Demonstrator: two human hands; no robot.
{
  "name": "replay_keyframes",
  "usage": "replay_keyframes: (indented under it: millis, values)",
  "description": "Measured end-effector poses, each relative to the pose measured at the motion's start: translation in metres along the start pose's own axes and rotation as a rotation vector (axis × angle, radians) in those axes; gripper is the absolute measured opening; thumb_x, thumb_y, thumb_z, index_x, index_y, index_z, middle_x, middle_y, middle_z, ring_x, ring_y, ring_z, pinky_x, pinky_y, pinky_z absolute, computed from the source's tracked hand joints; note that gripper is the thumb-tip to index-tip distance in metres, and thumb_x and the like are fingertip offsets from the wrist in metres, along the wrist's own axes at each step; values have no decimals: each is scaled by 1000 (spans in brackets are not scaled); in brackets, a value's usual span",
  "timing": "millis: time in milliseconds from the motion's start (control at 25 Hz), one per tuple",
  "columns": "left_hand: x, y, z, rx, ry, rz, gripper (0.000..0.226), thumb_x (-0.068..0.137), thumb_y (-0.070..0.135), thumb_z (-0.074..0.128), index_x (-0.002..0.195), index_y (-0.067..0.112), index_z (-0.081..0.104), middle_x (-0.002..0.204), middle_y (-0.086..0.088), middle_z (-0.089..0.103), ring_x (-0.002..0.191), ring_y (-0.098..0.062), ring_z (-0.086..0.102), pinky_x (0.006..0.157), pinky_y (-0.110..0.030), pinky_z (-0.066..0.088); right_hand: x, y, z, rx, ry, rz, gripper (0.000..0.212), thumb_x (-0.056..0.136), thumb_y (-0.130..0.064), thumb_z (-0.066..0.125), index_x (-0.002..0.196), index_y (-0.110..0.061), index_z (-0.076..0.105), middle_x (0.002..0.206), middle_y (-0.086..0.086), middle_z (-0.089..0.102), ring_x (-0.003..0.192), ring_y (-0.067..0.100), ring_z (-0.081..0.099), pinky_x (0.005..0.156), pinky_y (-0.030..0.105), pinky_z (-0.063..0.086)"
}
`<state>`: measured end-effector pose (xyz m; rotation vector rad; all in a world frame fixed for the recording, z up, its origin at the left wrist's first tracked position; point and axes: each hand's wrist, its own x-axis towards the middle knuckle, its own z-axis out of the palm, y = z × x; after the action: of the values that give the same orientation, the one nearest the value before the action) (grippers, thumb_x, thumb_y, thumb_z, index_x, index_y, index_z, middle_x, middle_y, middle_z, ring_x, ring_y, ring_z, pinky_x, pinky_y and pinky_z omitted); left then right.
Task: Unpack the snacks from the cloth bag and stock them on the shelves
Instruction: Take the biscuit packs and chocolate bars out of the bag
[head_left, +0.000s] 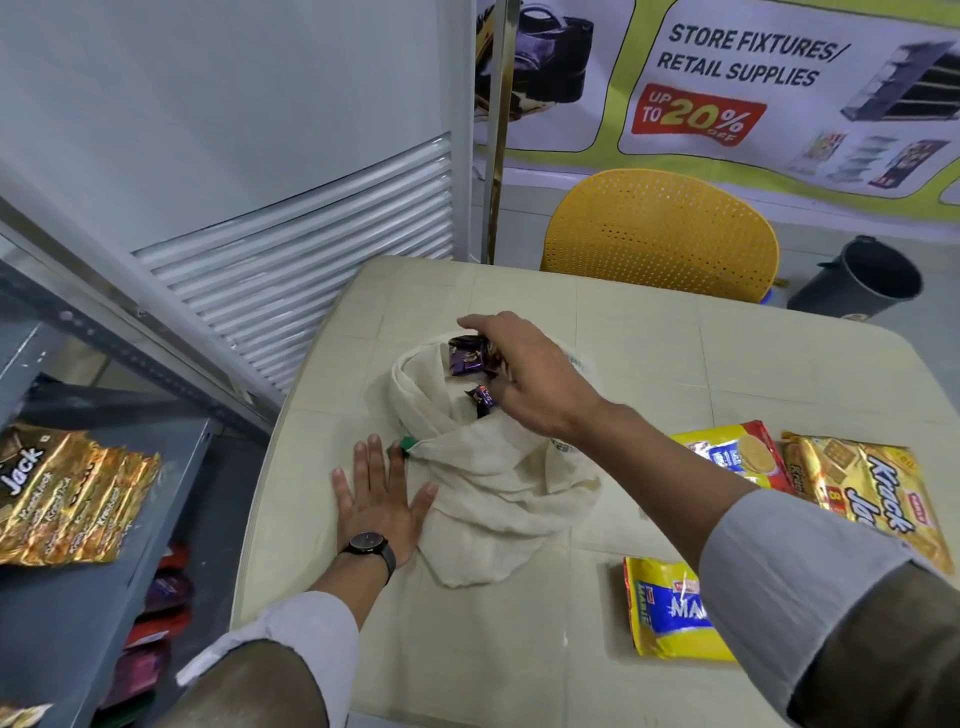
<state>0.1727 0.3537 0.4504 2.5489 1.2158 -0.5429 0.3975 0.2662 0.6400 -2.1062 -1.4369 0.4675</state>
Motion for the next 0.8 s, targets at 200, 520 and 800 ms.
replay_keyframes:
  millis: [200,520,800]
  values:
    - [1,-1,0,29,7,-2,94,82,73,-16,160,21,-15,166,-8,-28,155,-27,-24,122,-58,-12,-84,-17,6,-163,-40,-412,56,71,6,50,124,-3,65,119,15,63,107,36,56,100,41,44]
    - [0,1,5,85,-12,7,90,92,73,1,162,17,-4,168,-9,-22,156,-29,-21,123,-59,-11,-270,48,100,-440,-224,-452,25,100,-3,50,112,-11,71,108,12,67,102,35,62,117,52,35]
    - [-1,1,3,86,-24,22,92,91,74,-2,162,16,-5,168,-11,-22,155,-30,-22,123,-59,-9,-299,66,127,-548,-237,-380,29,106,-11,43,104,-13,71,107,10,67,111,34,64,120,52,34]
